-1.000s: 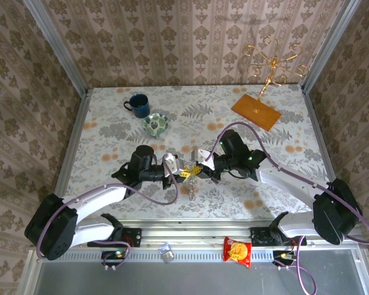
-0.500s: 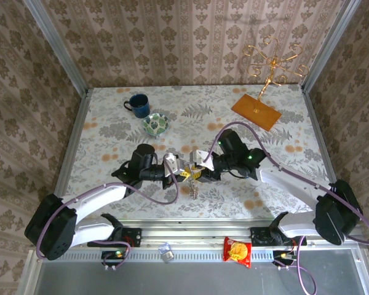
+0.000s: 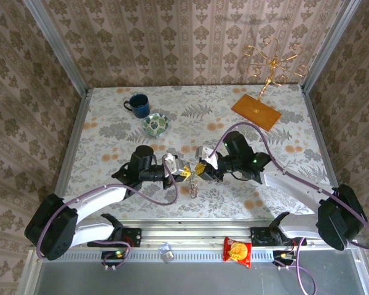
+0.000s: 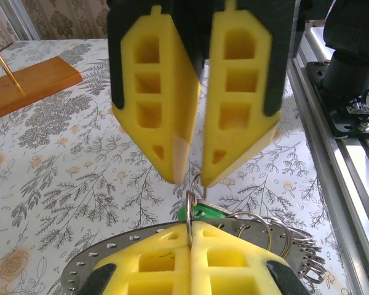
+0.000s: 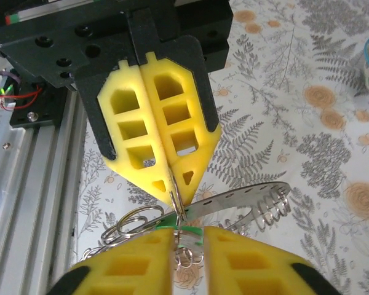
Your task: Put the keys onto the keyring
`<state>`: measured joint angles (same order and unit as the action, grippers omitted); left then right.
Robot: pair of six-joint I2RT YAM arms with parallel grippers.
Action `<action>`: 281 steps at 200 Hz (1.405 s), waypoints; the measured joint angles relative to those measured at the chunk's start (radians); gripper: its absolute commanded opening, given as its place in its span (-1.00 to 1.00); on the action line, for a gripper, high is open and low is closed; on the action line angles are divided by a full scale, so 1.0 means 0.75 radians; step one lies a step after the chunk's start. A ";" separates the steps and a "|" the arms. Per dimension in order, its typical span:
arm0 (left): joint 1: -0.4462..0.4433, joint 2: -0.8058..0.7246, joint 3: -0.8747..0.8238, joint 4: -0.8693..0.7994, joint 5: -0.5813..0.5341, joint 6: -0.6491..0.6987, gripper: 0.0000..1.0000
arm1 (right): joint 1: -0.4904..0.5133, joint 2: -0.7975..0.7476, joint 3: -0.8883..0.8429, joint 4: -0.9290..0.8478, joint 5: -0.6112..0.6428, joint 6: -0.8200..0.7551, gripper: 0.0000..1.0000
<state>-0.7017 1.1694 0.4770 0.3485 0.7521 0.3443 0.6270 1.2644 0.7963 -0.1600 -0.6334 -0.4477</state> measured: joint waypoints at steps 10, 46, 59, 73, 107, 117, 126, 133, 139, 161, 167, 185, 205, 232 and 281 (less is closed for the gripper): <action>0.000 0.000 -0.003 0.000 0.000 -0.001 -1.00 | 0.000 0.006 0.000 -0.001 -0.004 0.006 -0.87; 0.001 0.000 -0.009 0.007 -0.002 -0.001 -1.00 | 0.000 0.008 0.000 -0.010 -0.016 0.007 -1.00; 0.001 0.000 -0.014 0.018 -0.003 -0.005 -1.00 | 0.000 0.013 -0.001 -0.005 -0.014 0.008 -1.00; 0.002 0.000 -0.023 0.032 -0.006 -0.011 -1.00 | 0.000 0.031 -0.001 -0.001 -0.014 0.008 -1.00; 0.003 0.001 -0.031 0.048 -0.005 -0.025 -1.00 | 0.000 0.059 -0.027 0.044 -0.016 0.024 -1.00; 0.003 0.001 -0.032 0.061 -0.005 -0.030 -1.00 | 0.000 0.058 -0.040 0.066 -0.017 0.032 -0.95; 0.003 0.001 -0.032 0.069 -0.003 -0.033 -1.00 | -0.001 0.055 -0.049 0.079 -0.017 0.038 -0.65; 0.002 0.001 -0.033 0.076 0.002 -0.037 -1.00 | -0.001 0.049 -0.056 0.086 -0.018 0.045 -0.51; 0.002 0.001 -0.033 0.085 0.007 -0.040 -1.00 | -0.001 0.043 -0.067 0.101 -0.016 0.048 -0.47; 0.002 0.001 -0.034 0.117 0.020 -0.051 -1.00 | -0.001 0.007 -0.108 0.158 -0.027 0.047 -0.44; 0.002 0.001 -0.034 0.126 0.021 -0.051 -1.00 | -0.001 -0.003 -0.120 0.171 -0.034 0.047 -0.44; 0.001 0.001 -0.034 0.145 0.029 -0.055 -1.00 | -0.001 -0.012 -0.131 0.208 -0.043 0.047 -0.47; 0.001 0.001 -0.034 0.155 0.036 -0.063 -1.00 | -0.001 -0.011 -0.131 0.233 -0.044 0.048 -0.51; 0.001 0.001 -0.042 0.166 0.042 -0.071 -1.00 | -0.001 -0.011 -0.131 0.262 -0.044 0.048 -0.57; 0.002 0.016 -0.071 0.218 0.049 -0.087 -1.00 | 0.001 0.006 -0.131 0.300 -0.081 0.045 -0.85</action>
<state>-0.7006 1.1816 0.4236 0.5117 0.7891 0.2790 0.6273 1.2686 0.6979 0.0650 -0.6945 -0.4141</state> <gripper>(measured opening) 0.056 0.143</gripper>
